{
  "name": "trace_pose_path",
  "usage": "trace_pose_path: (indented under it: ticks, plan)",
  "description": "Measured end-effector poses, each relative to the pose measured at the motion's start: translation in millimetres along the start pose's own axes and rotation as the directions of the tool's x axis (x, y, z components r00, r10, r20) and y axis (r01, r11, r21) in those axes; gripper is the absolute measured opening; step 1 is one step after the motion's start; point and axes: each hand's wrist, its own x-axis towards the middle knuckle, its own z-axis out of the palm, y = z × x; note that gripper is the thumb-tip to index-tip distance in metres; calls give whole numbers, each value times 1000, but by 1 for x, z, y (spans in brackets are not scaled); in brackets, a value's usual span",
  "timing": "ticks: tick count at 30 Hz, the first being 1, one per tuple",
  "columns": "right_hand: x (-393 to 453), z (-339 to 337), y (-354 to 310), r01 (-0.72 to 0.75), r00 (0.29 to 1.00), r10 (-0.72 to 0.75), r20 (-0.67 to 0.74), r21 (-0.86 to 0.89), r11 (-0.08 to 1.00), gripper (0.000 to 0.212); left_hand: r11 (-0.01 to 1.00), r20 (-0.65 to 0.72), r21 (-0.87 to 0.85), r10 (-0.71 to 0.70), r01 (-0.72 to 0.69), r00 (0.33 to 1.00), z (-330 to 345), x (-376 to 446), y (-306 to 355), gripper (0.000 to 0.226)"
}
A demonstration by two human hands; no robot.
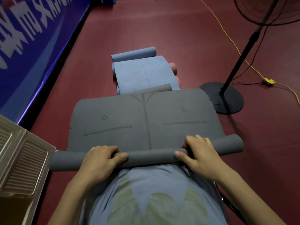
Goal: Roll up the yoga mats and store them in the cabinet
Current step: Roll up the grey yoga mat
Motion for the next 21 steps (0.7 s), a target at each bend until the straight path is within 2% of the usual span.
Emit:
trace_pose_path:
  ticks: [5,9,12,15,17,18,21]
  plan:
    - [12,9,5,-4,999,0,-52,-66,998,44,995,-81,-73,-72,66,994,3,11,6,36]
    - [24,12,1,-36,991,12,-133,-179,983,47,990,-176,-139,-65,41,982,9,23,5,44]
    - [30,13,0,-100,993,86,-84,-171,980,54,974,-247,-214,-132,79,960,13,33,2,41]
    - [38,15,3,-174,985,174,-17,-108,979,64,989,-344,-111,-131,99,930,21,29,11,26]
    - [41,15,3,-189,982,189,-15,-97,977,61,1000,-437,20,-14,25,899,30,19,21,10]
    - [42,15,2,-192,981,191,-20,-89,977,57,997,-468,78,45,-10,883,33,14,25,9]
    - [42,18,2,-178,983,175,-57,-63,982,49,990,-466,136,84,-23,881,38,-1,29,39]
